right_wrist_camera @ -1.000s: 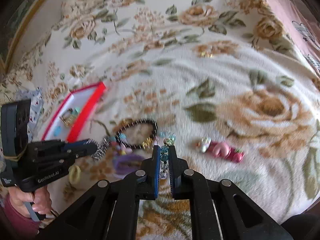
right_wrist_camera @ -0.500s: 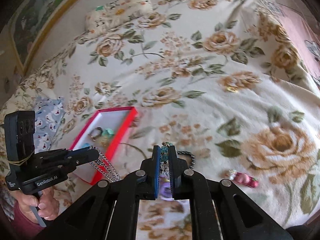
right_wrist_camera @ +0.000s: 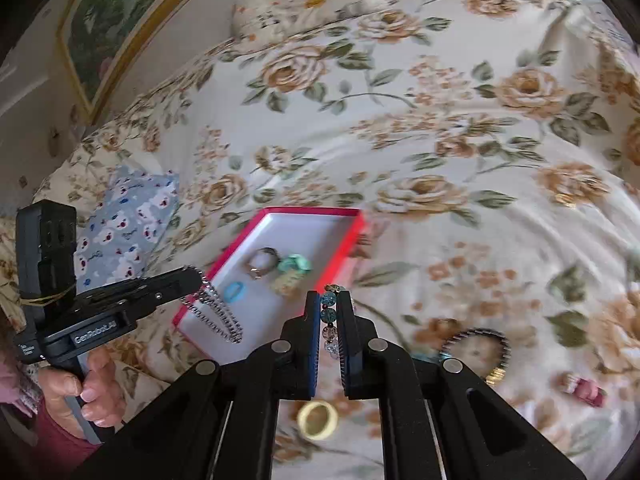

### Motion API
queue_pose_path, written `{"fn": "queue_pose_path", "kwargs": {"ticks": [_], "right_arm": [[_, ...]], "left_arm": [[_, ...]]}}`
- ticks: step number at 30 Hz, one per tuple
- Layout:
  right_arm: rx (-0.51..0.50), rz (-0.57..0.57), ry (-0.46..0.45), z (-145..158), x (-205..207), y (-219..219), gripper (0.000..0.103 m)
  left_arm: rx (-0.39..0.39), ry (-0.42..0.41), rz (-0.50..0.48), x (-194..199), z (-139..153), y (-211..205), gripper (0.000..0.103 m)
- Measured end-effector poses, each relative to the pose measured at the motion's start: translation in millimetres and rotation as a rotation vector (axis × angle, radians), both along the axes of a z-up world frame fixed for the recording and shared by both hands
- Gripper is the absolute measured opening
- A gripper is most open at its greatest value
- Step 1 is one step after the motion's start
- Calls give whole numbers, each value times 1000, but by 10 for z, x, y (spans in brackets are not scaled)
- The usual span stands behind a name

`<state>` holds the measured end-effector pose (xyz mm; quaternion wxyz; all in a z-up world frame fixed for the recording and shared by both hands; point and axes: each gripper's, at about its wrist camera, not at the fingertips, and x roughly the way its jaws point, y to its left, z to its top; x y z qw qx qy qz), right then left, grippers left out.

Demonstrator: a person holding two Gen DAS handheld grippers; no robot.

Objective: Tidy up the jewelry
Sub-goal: 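Carry the silver chain and beaded bracelet into the box and release both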

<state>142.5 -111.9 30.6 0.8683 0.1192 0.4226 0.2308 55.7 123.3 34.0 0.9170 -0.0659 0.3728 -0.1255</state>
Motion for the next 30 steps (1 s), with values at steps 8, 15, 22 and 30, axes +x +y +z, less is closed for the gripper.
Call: {"fn": "queue_pose_path", "kwargs": {"ticks": [8,15,22,30], "right_arm": [[6,111,13,-103,117,574,7],[9,195,49,-294,210,1034,7],[-1,221,91,-558,395,1299,7],[-59,193,167,-920,501,1277,7]], "left_arm": [[12,15,62,18,-53,234,10],[-3,49,97,184,-213,388,10],[-13,86,139,408,-427,582,10],[-1,164,198,601,-722,765,11]]}}
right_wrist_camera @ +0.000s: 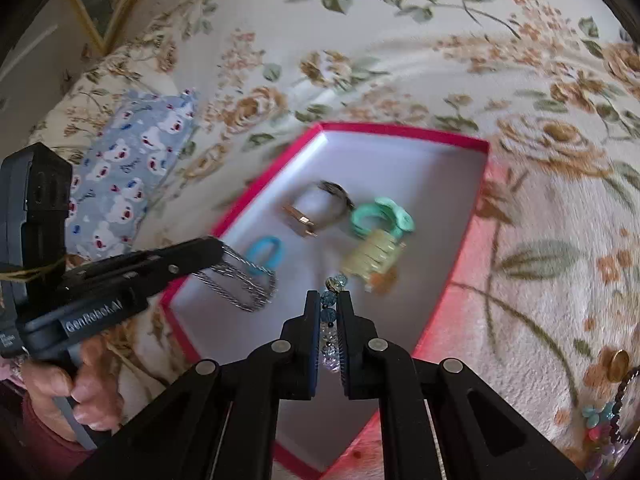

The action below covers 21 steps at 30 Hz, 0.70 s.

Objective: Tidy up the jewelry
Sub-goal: 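Carry the silver chain and beaded bracelet into the box and release both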

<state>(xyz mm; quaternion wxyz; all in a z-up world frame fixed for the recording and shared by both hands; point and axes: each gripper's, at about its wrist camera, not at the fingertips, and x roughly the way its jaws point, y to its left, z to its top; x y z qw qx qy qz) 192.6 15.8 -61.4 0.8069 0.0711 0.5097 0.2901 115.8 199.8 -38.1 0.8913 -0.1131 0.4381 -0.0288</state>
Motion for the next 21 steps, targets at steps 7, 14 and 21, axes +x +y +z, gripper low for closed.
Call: {"fn": "queue_pose_path", "kwargs": {"ticks": [7,14,21], "right_arm": [[-48,-15,24,-143,58,-25,7],[-77,-9,31,-198,77,11,8],[-102,0,21,-203,90,52,9]], "left_arm": [[41,51,32,144,-215,22,11],[52,81,43,211,-316,1,11],[75,90,41,222,-318,-45,11]]}}
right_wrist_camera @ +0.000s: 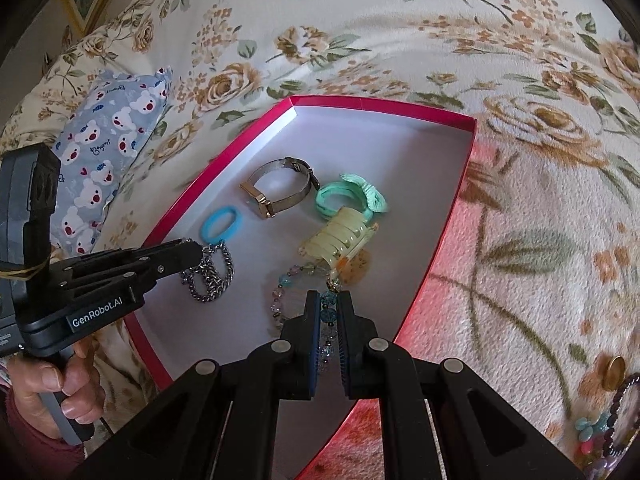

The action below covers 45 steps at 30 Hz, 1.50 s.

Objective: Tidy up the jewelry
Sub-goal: 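Carry the silver chain and beaded bracelet into the box and release both, then move both open tools back toward the remaining jewelry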

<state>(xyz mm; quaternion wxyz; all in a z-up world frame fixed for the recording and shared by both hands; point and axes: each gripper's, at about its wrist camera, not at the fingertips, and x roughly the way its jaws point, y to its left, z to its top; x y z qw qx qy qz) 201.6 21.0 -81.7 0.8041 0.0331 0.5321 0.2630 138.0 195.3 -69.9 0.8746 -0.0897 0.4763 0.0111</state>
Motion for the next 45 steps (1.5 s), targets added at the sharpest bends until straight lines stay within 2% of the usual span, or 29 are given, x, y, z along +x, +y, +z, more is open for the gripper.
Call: {"fn": "queue_pose_path", "kwargs": {"ticks": [3,5,8,10,14,17,19,22,29,45], "right_arm": [[2,2,2,-1,-2,-1,10],[9,3,5,8,-1,-1,12],[24,2,18,22,-10,-26,13],[36,-2,23,52,-33,-54,18],[82,-2,12,196,-115,-124,30],[103,-8,-22,358,-213,-231,31],[123,-26,-38,460,-282,-340,31],[141,-65,-64,580,-392,-553,37],[140,-169,-90,747,-612,-1151,37],[80,-490,-100,772,-1081,-2710,41]], "left_arm": [[13,-1,-7,-9,20,-33,12],[21,-4,-6,-19,41,-41,18],[30,-14,4,-63,101,-39,27],[22,-21,12,-107,150,-35,43],[18,-52,24,-250,286,-37,49],[-3,-81,42,-401,409,-29,56],[-30,-97,64,-503,469,-18,65],[-90,-107,66,-652,517,-56,67],[-167,-85,15,-824,533,-299,67],[-101,-35,-241,-654,573,-1274,67]]}}
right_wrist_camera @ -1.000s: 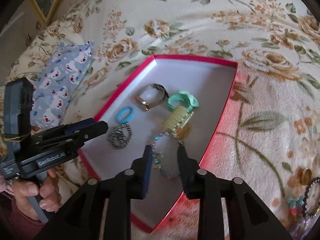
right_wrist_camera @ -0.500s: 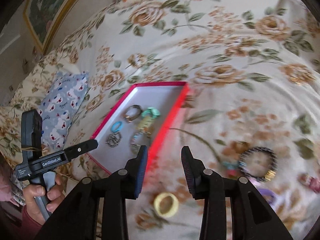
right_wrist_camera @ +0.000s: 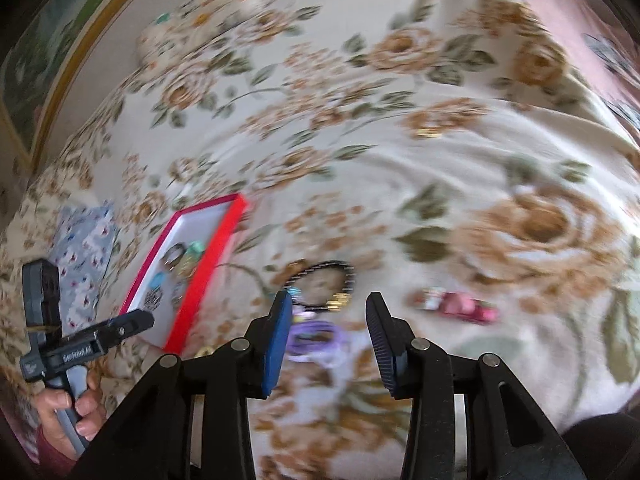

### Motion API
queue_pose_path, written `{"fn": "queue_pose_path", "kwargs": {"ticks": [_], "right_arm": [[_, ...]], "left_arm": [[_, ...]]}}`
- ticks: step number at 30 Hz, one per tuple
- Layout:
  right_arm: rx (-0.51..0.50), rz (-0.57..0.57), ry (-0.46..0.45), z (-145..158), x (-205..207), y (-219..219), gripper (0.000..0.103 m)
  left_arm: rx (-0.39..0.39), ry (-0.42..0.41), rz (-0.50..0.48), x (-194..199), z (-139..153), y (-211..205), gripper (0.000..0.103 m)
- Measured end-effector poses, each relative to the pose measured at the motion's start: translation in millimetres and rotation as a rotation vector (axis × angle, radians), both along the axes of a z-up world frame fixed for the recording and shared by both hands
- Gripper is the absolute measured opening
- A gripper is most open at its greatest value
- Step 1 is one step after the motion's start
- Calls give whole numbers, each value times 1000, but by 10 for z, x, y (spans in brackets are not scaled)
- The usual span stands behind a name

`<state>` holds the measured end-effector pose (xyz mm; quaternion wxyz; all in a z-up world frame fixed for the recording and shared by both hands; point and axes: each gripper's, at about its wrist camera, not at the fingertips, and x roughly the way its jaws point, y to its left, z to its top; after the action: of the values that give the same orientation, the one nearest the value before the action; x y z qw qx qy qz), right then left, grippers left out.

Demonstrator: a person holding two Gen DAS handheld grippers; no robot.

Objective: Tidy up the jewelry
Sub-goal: 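Move both open tools back toward the remaining jewelry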

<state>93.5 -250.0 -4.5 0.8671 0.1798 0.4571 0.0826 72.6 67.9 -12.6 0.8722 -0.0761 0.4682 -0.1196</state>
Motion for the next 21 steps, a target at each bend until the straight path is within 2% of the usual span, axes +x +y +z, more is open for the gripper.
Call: {"fn": "queue_pose_path", "kwargs": {"ticks": [10,21], "right_arm": [[-4,-88,25,-79,-80,-447,48],[-76,-80,59,-153,37,-460,51]], "left_arm": [[30,12,-149,234,-70,-650,67],[100,55,-261,608,-410,-1175,68]]}}
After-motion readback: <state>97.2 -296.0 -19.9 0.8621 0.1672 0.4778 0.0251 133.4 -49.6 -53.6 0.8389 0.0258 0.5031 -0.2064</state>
